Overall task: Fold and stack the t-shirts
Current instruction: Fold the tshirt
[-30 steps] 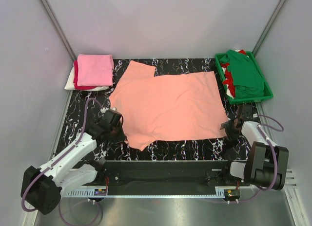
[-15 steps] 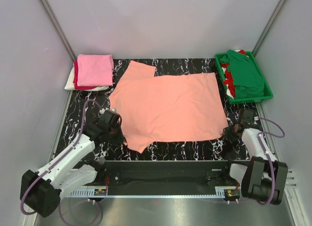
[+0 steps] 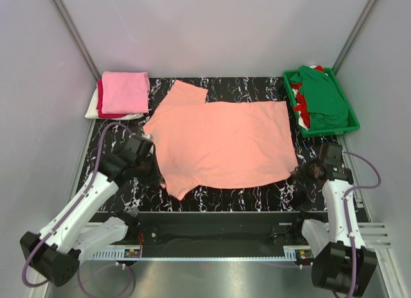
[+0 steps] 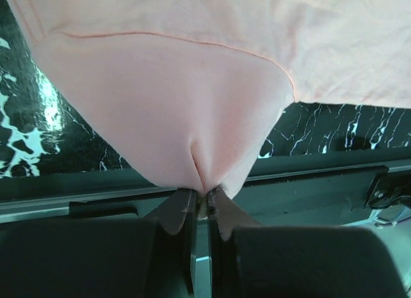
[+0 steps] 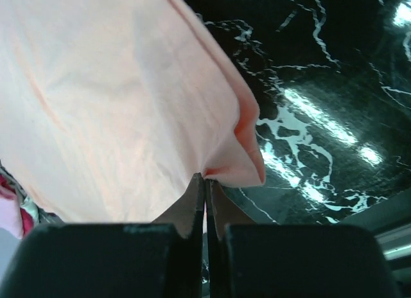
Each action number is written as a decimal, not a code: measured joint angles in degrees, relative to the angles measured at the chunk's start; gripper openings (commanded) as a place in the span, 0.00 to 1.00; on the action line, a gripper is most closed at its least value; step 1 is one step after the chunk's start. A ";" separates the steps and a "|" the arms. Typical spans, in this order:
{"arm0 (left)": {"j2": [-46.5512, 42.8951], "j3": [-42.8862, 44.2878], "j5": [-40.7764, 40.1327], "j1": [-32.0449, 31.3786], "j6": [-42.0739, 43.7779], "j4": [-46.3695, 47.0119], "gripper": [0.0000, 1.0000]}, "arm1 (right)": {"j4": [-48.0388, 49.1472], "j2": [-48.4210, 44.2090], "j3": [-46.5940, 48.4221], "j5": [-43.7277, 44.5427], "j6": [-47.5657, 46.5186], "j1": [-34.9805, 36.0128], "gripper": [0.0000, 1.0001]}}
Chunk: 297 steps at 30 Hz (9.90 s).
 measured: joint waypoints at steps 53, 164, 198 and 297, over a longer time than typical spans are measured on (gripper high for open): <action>66.51 57.94 -2.25 16.81 24.41 -4.07 0.10 | 13.86 58.34 36.37 -2.01 -5.57 5.09 0.13; 10.12 -15.30 8.83 26.29 -0.87 30.77 0.50 | 5.05 48.30 51.28 12.26 -14.62 59.74 0.60; 13.31 -22.14 6.05 26.14 -2.34 34.25 0.44 | -5.20 89.05 84.00 16.79 -33.97 72.00 0.35; 7.98 4.33 -0.48 15.12 1.44 13.25 0.84 | -8.33 22.36 22.73 18.03 -4.24 49.37 0.96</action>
